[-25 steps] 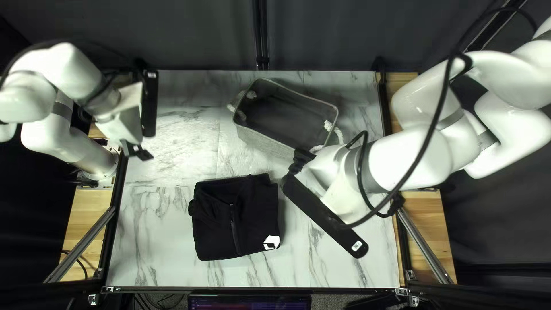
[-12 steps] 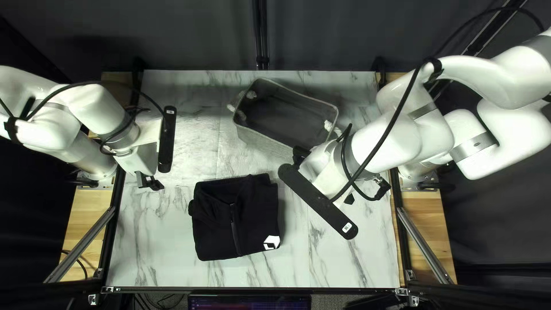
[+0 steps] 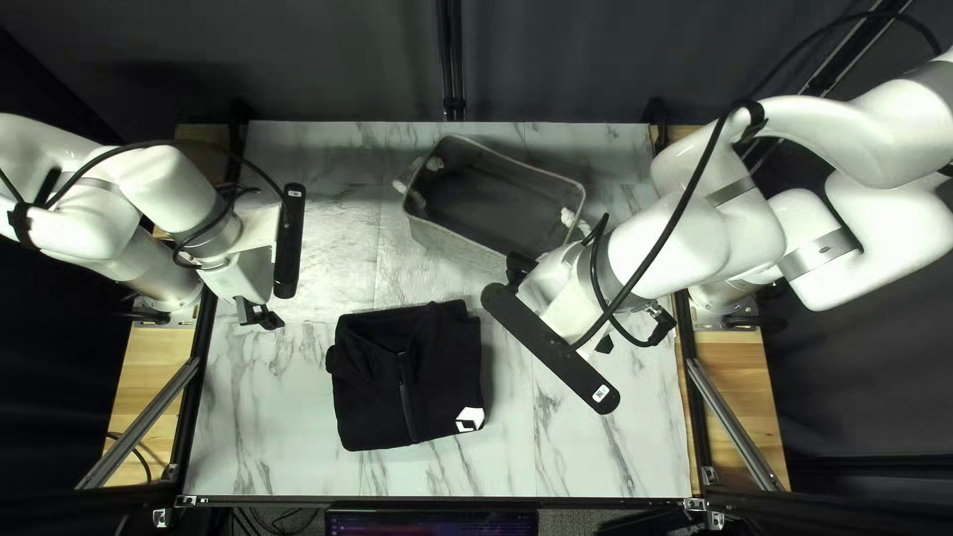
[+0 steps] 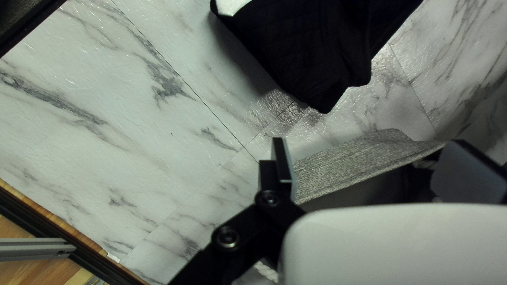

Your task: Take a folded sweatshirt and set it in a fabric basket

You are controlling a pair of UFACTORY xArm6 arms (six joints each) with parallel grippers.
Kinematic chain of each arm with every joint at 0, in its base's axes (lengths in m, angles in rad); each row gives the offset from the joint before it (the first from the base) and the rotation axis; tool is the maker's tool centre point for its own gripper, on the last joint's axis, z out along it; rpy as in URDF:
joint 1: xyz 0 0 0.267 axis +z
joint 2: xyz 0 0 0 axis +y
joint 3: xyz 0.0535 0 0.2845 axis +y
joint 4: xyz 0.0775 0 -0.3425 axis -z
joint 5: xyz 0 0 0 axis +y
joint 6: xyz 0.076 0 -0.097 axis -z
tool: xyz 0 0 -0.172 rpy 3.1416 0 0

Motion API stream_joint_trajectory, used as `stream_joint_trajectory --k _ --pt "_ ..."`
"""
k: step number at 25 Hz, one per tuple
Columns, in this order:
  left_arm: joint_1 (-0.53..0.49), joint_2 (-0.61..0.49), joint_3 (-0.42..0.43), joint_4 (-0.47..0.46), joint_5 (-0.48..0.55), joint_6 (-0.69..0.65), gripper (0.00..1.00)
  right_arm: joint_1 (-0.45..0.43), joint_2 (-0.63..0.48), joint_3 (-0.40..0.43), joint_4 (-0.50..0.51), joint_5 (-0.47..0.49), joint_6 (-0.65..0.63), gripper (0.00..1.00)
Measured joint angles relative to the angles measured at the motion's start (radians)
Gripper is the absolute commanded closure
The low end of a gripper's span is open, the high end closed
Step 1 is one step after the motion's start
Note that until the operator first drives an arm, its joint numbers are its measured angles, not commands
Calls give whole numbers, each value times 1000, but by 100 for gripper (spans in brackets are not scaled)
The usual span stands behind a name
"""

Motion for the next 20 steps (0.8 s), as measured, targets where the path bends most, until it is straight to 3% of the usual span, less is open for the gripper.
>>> stream_joint_trajectory --k 6,14,20 --pt "-16 157 -21 -97 -112 72 0 51 13 118 -177 -155 63 0" --pt "-54 348 -68 -228 -262 115 0 65 200 101 -449 -252 244 0" --pt "-104 389 -37 -310 -370 119 0 68 279 65 -524 -258 312 0"
